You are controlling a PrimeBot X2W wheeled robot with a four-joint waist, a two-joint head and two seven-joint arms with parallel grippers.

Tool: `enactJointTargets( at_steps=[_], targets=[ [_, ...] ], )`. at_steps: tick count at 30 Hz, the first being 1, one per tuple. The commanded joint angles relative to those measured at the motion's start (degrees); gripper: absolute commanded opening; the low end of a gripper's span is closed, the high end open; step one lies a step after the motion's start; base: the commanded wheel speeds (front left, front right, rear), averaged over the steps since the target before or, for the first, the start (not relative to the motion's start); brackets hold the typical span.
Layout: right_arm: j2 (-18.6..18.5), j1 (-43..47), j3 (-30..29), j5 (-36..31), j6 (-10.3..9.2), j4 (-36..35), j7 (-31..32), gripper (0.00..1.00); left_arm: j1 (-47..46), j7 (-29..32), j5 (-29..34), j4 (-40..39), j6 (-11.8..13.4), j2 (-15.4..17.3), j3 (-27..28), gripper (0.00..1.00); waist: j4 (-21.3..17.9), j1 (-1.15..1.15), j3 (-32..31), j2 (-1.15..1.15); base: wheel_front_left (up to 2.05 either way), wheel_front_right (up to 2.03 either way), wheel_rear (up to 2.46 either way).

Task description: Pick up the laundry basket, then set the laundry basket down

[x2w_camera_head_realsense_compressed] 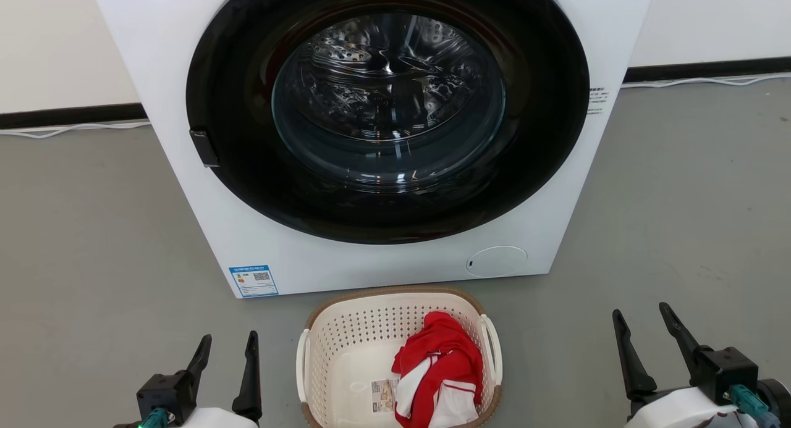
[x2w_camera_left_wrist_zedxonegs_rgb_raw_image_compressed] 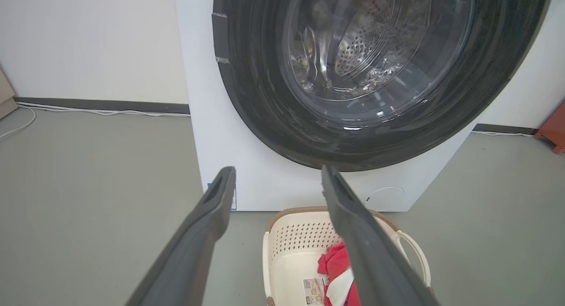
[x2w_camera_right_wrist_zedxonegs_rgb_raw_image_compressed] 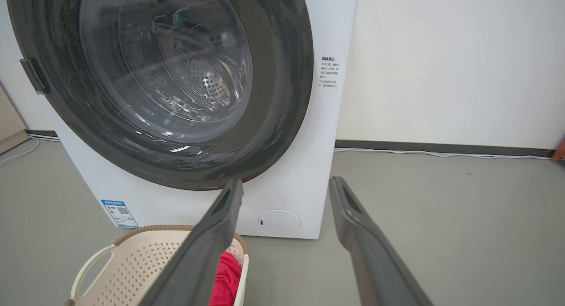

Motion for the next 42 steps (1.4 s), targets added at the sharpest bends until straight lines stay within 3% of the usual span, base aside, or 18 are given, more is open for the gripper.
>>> enactJointTargets(
  at_steps=[1,12,25,32,42],
  targets=[
    [-0.56,-1.58,1.24,-0.21,0.36,-1.03,-0.79,1.00,-0.56,-0.78,0.28,-1.39,0.41,0.63,1.64,1.00,-0.04,0.00,-0.01,0.00,0.00,0.00,0.00],
    [-0.30,-2.35,1.11,0.46,0.36,-1.36,-0.79,1.00,-1.65,-0.78,0.20,-1.69,0.41,0.63,1.44,1.00,-0.13,0.00,1.87,0.00,0.00,0.00,0.00],
    [-0.47,-9.73,0.75,2.41,0.36,-1.14,-0.79,1.00,-9.82,-0.78,-1.50,0.09,1.44,0.63,-0.12,1.00,0.32,0.00,12.11,0.00,0.00,0.00,0.00],
    [-0.96,-16.93,0.98,3.16,0.36,5.20,-0.79,1.00,-17.45,-0.78,-2.68,5.75,2.30,0.63,-1.65,1.00,0.69,0.00,19.54,0.00,0.00,0.00,0.00],
    [-2.56,-27.64,6.30,4.22,0.36,16.65,-0.79,1.00,-28.47,-0.78,-3.41,16.53,2.93,0.63,-4.99,1.00,0.91,0.00,28.99,0.00,0.00,0.00,0.00]
  ],
)
